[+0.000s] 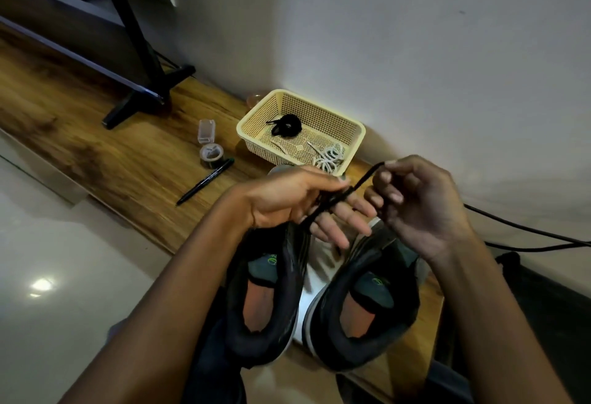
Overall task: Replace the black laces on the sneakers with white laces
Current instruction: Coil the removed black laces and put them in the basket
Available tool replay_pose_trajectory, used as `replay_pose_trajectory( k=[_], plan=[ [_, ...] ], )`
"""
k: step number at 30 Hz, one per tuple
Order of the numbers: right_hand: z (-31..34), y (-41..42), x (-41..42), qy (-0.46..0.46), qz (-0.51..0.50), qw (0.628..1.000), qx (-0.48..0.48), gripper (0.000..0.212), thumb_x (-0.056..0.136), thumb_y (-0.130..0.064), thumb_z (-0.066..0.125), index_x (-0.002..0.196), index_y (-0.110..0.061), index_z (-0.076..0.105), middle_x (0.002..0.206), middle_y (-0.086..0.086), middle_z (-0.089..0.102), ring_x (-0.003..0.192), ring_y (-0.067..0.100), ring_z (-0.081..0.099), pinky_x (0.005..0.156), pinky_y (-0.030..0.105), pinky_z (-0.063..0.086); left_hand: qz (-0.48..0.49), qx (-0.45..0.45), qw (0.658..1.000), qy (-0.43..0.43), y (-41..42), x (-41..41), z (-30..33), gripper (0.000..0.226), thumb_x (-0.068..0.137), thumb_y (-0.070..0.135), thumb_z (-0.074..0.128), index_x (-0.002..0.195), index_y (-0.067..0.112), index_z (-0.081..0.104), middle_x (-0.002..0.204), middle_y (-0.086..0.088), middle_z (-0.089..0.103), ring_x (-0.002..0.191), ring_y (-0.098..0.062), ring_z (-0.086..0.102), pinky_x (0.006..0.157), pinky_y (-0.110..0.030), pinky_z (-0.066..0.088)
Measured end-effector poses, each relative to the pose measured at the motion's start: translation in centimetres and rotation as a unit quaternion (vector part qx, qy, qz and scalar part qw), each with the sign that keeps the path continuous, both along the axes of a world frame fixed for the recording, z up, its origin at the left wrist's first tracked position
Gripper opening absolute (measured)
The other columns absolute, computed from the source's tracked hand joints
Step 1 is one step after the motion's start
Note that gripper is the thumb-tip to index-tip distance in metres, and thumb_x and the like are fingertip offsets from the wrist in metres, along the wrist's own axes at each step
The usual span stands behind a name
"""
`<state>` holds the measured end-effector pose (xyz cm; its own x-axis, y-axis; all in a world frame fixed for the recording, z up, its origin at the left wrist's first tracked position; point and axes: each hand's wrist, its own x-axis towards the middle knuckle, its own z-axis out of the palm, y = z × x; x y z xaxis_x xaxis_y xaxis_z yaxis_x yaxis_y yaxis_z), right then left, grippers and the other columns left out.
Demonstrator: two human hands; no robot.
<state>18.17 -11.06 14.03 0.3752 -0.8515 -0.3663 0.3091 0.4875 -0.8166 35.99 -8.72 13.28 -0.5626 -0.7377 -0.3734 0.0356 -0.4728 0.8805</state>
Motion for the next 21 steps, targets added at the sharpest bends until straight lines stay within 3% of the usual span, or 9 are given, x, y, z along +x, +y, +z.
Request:
replay_pose_trajectory(
  k=[3,7,9,11,13,16,18,21],
  plan=[
    [-0.6,0.1,0.3,0.077,-0.013,0.992,-0.101,0.028,0.095,-0.014,0.044,0.069,-0.007,0.052,0.052,0.001,0.030,0.045,0.011,0.033,0.049,0.022,0.034,0.043,-0.022,0.997,-0.059,-0.3,-0.9,-0.7,0.044,0.105,0.024,0.028,0.097,0.006,0.067,0.088,-0.011,0.074,0.070,-0.020,0.071,0.071,-0.029,0.053],
    [-0.7,0.9,0.9,0.235,0.010,0.932,-0.276,0.029,0.099,-0.016,0.047,0.074,-0.004,0.057,0.051,-0.003,0.037,0.049,0.008,0.032,0.052,0.025,0.026,0.236,-0.029,0.970,-0.055,-0.8,-1.9,-1.0,0.043,0.105,0.023,0.030,0.085,0.008,0.065,0.067,-0.005,0.071,0.049,-0.011,0.064,0.051,-0.019,0.050],
    [-0.9,1.8,1.6,0.252,0.052,0.913,-0.316,0.032,0.100,-0.014,0.045,0.071,-0.011,0.058,0.049,-0.011,0.046,0.047,0.000,0.038,0.051,0.017,0.030,0.297,-0.027,0.954,-0.026,-1.3,-2.0,-1.2,0.042,0.106,0.023,0.029,0.095,0.005,0.064,0.070,-0.003,0.071,0.049,-0.009,0.063,0.050,-0.018,0.050],
    [-1.6,2.5,2.4,0.236,0.112,0.915,-0.307,0.034,0.102,-0.015,0.042,0.073,-0.011,0.060,0.050,-0.009,0.047,0.045,0.005,0.039,0.048,0.019,0.030,0.323,-0.005,0.945,0.049,-1.7,-2.0,-1.1,0.043,0.106,0.028,0.024,0.112,0.005,0.061,0.088,-0.006,0.072,0.064,-0.011,0.068,0.060,-0.023,0.054],
    [-2.3,2.7,2.8,0.242,0.180,0.914,-0.271,0.036,0.102,-0.020,0.039,0.077,-0.006,0.060,0.050,0.001,0.042,0.044,0.012,0.038,0.047,0.024,0.031,0.341,0.020,0.926,0.161,-2.0,-1.7,-0.8,0.046,0.106,0.031,0.019,0.115,0.006,0.057,0.096,-0.005,0.072,0.077,-0.014,0.070,0.073,-0.024,0.056],
    [-2.7,2.5,2.5,0.281,0.244,0.905,-0.207,0.041,0.103,-0.029,0.038,0.077,-0.005,0.059,0.049,0.003,0.042,0.045,0.013,0.040,0.049,0.023,0.036,0.343,0.047,0.892,0.292,-1.8,-0.7,-0.2,0.048,0.106,0.030,0.020,0.112,0.003,0.059,0.091,-0.004,0.073,0.070,-0.009,0.069,0.068,-0.022,0.056],
    [-2.4,2.0,1.9,0.274,0.199,0.929,-0.152,0.041,0.101,-0.034,0.042,0.071,-0.008,0.055,0.048,-0.001,0.038,0.044,0.013,0.037,0.046,0.022,0.036,0.318,0.066,0.892,0.315,-1.4,0.2,0.2,0.047,0.105,0.028,0.025,0.109,0.002,0.064,0.080,-0.001,0.073,0.052,-0.003,0.062,0.058,-0.018,0.055],
    [-1.9,1.0,0.9,0.210,0.068,0.973,-0.072,0.039,0.096,-0.036,0.052,0.064,-0.016,0.046,0.045,-0.007,0.031,0.040,0.011,0.028,0.048,0.023,0.032,0.249,0.078,0.937,0.233,-0.8,0.8,0.7,0.049,0.102,0.027,0.032,0.093,0.006,0.075,0.061,0.006,0.064,0.033,0.000,0.042,0.045,-0.013,0.048]
  ],
)
